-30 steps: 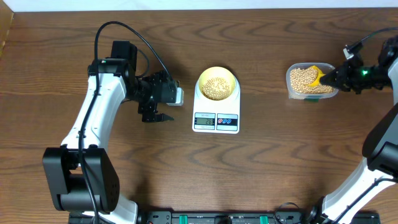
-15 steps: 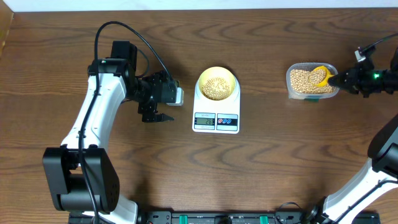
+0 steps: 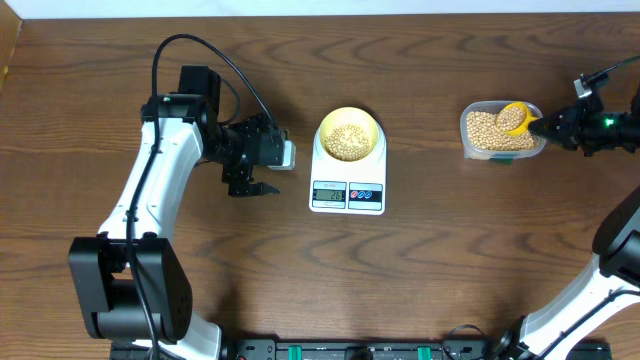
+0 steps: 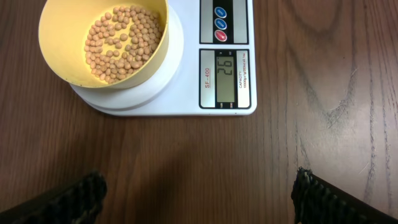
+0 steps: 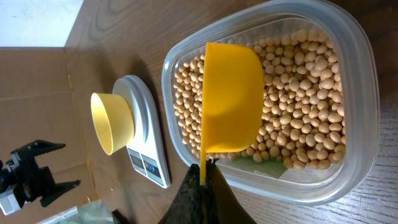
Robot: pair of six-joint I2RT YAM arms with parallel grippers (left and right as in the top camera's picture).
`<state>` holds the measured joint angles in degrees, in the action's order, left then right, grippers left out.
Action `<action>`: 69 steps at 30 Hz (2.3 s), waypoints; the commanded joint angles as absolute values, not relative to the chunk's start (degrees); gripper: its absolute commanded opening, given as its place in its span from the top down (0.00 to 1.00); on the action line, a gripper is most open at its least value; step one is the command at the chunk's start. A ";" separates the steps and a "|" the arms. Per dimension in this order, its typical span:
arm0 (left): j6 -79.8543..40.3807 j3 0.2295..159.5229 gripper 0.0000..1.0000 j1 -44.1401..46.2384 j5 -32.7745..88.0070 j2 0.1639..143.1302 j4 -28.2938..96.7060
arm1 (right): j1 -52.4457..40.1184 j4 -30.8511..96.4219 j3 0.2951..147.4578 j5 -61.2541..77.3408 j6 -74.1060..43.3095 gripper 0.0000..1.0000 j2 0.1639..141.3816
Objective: Scoop item into bowl and weigh 50g on scale
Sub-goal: 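Tilt and raise the scoop with soybeans inside the tub, then lift the filled yellow scoop up out of the soybean tub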
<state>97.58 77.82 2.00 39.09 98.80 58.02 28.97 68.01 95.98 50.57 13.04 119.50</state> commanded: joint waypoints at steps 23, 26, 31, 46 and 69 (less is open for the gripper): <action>98.35 77.89 0.02 2.11 40.03 98.80 58.15 | 26.96 68.03 95.85 45.08 10.59 0.99 118.87; 98.35 77.87 0.03 2.11 40.03 98.80 58.15 | 26.55 67.09 95.90 47.11 8.23 0.99 118.87; 98.35 77.89 0.02 2.11 40.03 98.80 58.15 | 27.11 70.26 97.14 46.89 7.29 0.99 118.74; 98.37 77.89 0.02 2.11 40.03 98.80 58.15 | 28.97 70.32 98.19 52.42 13.04 0.99 118.37; 98.35 77.89 0.02 2.11 40.01 98.80 58.15 | 32.27 74.63 98.19 65.63 23.73 0.99 118.39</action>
<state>97.56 77.82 2.00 39.09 98.80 58.02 32.40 74.48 96.82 62.08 21.78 119.50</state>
